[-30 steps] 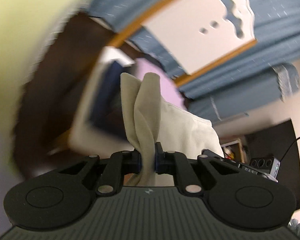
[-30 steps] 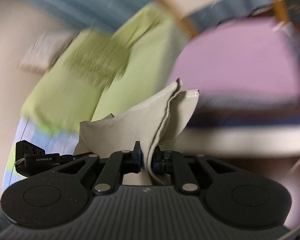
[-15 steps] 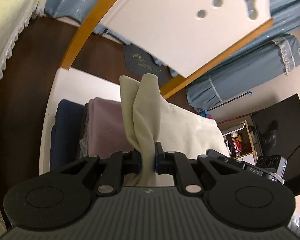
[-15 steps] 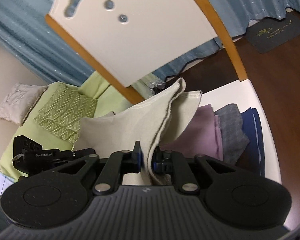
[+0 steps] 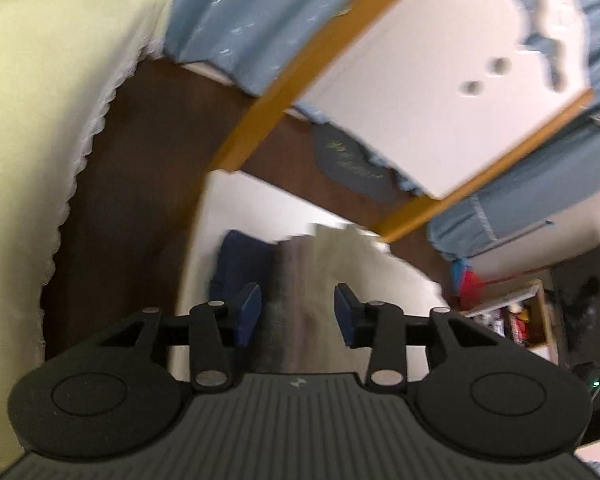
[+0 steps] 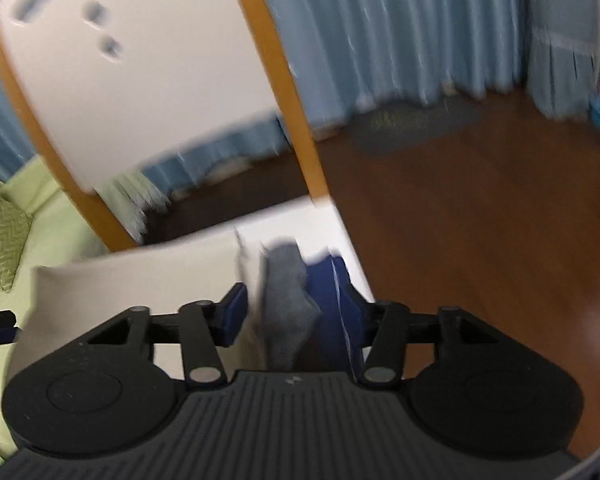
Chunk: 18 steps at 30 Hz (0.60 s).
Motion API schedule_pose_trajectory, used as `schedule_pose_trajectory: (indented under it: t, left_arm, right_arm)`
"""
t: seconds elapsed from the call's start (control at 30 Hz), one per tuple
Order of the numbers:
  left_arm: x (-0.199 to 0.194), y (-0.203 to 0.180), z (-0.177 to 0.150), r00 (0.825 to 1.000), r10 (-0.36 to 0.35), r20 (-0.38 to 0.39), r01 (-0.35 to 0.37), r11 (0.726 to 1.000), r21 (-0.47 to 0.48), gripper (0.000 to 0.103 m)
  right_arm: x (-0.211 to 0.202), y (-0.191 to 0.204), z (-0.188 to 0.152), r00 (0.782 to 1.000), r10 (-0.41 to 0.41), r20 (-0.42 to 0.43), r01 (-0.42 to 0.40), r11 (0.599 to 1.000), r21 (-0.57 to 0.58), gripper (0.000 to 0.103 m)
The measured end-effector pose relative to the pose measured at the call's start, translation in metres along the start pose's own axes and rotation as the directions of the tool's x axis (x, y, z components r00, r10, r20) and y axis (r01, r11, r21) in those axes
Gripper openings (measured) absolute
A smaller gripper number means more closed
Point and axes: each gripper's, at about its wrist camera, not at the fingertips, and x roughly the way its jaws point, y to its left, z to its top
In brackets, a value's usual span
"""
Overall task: Fold clothes
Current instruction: 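Carry the folded shirt with both grippers to the clothes stack on the white chair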
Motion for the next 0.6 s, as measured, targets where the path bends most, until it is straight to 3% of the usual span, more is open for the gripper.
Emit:
schedule_pose_trajectory:
  t: [0.07,0.13,0.17,0.23,0.3,0.33,0.37,0.43,0.5,0.53,0.6]
  left_arm:
    - [0.018,-0.038,-0.019,0.999,-0.015,-0.051,0.021,0.992,0.127,0.047]
    - [0.034,-0.051,-0.034,0.997,0.025,-0.079,-0.01,0.981,0.191,0.047]
    - [0.047,-0.056,-0.049,0.992,0.08,-0.095,-0.056,0.971,0.231,0.047]
    - [0.054,-0.059,-0.056,0.991,0.118,-0.07,-0.094,0.957,0.275,0.045]
    - [0.057,-0.057,-0.068,0.982,0.185,-0.027,-0.165,0.924,0.345,0.033]
    - [0.057,-0.056,-0.071,0.979,0.202,-0.018,-0.182,0.914,0.363,0.023]
    - [0.056,-0.055,-0.071,0.977,0.213,-0.012,-0.192,0.905,0.38,0.021]
    - [0.051,-0.058,-0.071,0.972,0.233,-0.001,-0.214,0.894,0.394,0.02]
    - [0.041,-0.073,-0.068,0.955,0.291,0.054,-0.284,0.85,0.443,0.022]
    - [0.037,-0.08,-0.066,0.949,0.305,0.08,-0.307,0.836,0.455,0.03]
    - [0.032,-0.09,-0.055,0.963,0.253,0.089,-0.266,0.848,0.458,0.032]
  right_arm:
    - [-0.003,0.029,-0.015,0.993,0.118,-0.028,-0.119,0.992,-0.043,0.012]
    - [0.003,0.051,-0.032,0.983,0.17,-0.073,-0.177,0.98,-0.094,0.007]
    - [0.01,0.062,-0.041,0.978,0.179,-0.105,-0.191,0.974,-0.122,0.007]
    - [0.021,0.069,-0.055,0.972,0.197,-0.128,-0.214,0.968,-0.132,0.006]
    - [0.031,0.07,-0.062,0.977,0.161,-0.14,-0.185,0.966,-0.183,0.003]
    - [0.04,0.065,-0.067,0.984,0.105,-0.142,-0.136,0.963,-0.231,0.0]
    - [0.047,0.058,-0.069,0.988,0.06,-0.145,-0.096,0.962,-0.256,0.0]
    - [0.051,0.044,-0.066,0.989,0.024,-0.143,-0.06,0.965,-0.255,0.0]
    - [0.049,0.04,-0.061,0.99,0.002,-0.139,-0.038,0.965,-0.261,0.0]
    - [0.045,0.041,-0.054,0.991,-0.039,-0.13,0.001,0.96,-0.278,0.0]
    - [0.032,0.044,-0.043,0.995,-0.045,-0.086,0.02,0.963,-0.27,0.002]
